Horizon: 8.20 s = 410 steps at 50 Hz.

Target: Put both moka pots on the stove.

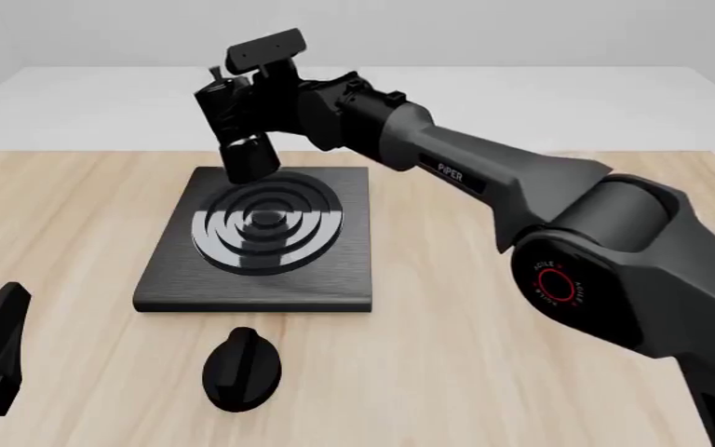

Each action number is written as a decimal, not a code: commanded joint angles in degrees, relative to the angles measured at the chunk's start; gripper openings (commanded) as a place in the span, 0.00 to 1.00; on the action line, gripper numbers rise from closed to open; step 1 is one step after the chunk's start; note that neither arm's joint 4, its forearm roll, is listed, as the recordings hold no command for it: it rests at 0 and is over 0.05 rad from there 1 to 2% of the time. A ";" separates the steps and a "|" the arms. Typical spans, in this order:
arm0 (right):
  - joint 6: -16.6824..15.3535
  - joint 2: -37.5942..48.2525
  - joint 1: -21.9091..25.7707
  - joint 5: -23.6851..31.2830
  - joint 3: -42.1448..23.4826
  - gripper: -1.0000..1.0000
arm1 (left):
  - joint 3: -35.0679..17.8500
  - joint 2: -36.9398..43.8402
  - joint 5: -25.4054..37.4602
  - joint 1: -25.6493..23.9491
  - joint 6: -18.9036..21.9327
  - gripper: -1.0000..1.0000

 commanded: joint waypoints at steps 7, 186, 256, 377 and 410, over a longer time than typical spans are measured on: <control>1.10 -0.41 -0.83 -0.96 -0.70 0.00 | 0.00 0.00 0.00 0.01 0.00 1.00; 2.29 -4.97 -3.66 -8.67 22.47 0.00 | 0.00 0.00 0.00 0.00 0.00 1.00; 4.68 -24.79 -3.29 -17.73 49.72 1.00 | 0.00 0.00 0.00 0.00 0.00 1.00; -3.21 -105.53 -49.90 2.17 100.31 1.00 | 0.00 0.00 0.00 0.00 -0.01 1.00; -1.81 -89.75 -50.50 -13.50 104.22 1.00 | 0.00 -0.01 0.00 0.00 0.00 1.00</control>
